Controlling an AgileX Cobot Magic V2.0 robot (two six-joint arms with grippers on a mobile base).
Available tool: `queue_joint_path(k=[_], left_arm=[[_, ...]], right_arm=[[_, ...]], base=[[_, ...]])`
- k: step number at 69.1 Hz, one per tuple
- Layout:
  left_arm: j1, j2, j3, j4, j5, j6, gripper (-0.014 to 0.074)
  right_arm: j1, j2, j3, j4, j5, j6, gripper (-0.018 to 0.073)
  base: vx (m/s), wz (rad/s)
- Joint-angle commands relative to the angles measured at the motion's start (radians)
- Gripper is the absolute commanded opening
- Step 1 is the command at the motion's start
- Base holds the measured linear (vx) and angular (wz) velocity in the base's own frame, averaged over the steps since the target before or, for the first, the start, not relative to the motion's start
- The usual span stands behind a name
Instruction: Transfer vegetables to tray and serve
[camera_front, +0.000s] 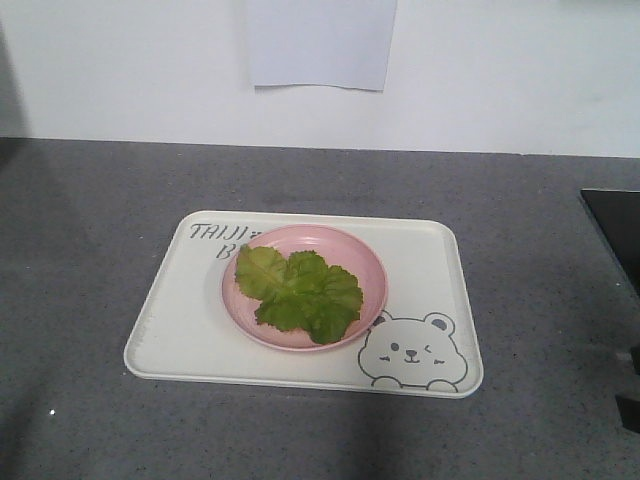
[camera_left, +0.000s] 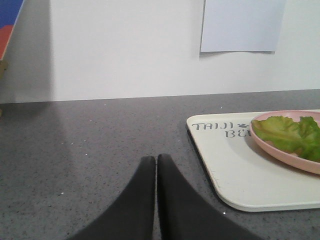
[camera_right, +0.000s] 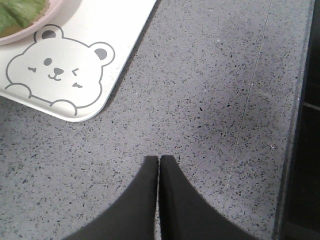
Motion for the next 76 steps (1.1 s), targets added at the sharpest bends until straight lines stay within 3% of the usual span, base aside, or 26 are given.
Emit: queue_joint_path(k=[1, 15, 76], left_arm=[[0.018, -0.016, 0.028, 0.000, -0.102, -0.011, -0.0007], [0.073, -0.016, 0.028, 0.000, -0.102, -0.013, -0.0007], [0.074, -0.015, 0.027, 0.000, -0.115, -0.013, -0.0007]], right_arm=[[0.001, -0.005, -0.025, -0.003, -0.047, -0.011, -0.0010], [0.001, -0.005, -0.025, -0.003, -0.047, -0.011, -0.0010], [0.001, -0.005, -0.025, -0.003, -0.047, -0.011, -0.0010]], base=[[0.00, 0.00], [0.00, 0.00], [0.00, 0.00]])
